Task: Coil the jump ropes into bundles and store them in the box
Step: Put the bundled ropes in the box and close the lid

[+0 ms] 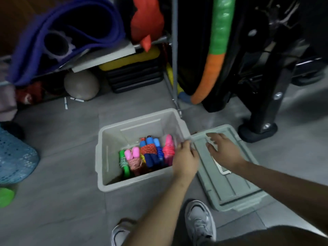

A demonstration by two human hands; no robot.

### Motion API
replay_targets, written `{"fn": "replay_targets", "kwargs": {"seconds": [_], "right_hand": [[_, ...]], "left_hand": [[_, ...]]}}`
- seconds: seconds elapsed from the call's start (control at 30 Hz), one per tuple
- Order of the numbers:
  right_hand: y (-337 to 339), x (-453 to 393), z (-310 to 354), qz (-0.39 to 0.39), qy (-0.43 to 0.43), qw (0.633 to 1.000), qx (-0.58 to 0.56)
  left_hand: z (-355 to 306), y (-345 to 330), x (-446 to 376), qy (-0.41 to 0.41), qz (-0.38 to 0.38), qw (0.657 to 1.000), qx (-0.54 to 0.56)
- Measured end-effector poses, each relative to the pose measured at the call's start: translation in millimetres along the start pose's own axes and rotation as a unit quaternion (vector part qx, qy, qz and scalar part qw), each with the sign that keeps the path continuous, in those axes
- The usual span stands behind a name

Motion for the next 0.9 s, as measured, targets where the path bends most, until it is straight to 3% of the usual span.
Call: {"fn": "replay_targets", "kwargs": {"seconds": [0.13, 0.27, 0.5, 0.9], "right_hand": [[19.7, 44.4, -89.1, -0.038, -0.078, 0.996, -0.008], [14.3, 70.2, -181.9, -0.070, -0.200, 0.977, -0.029], [3.0, 82.0, -287.8, -0.061, -0.320, 0.945, -0.010], [15.5, 90.4, -344.5, -0.077, -0.396, 0.915, -0.001]], "left_hand": [[-42.7, -71.6, 15.1, -0.045, 0.098, 0.994, -0.017], [-31.4, -149.5, 20.9, 0.022, 0.187, 0.982, -0.016], [43.1, -231.7, 27.7, 0.142, 0.192, 0.969, -0.070], [60.4, -253.4, 37.9, 0.191, 0.145, 0.971, -0.010]]}}
Point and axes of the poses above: each hand's wrist, its own x-axis away from the middle knuckle, its own y-axis out of the back of the hand, z = x × y, the point moved 10 cm from there along -x, towards the middle knuckle, and after that the axes turned 14 degrees about -x, right-handed, at the moved point
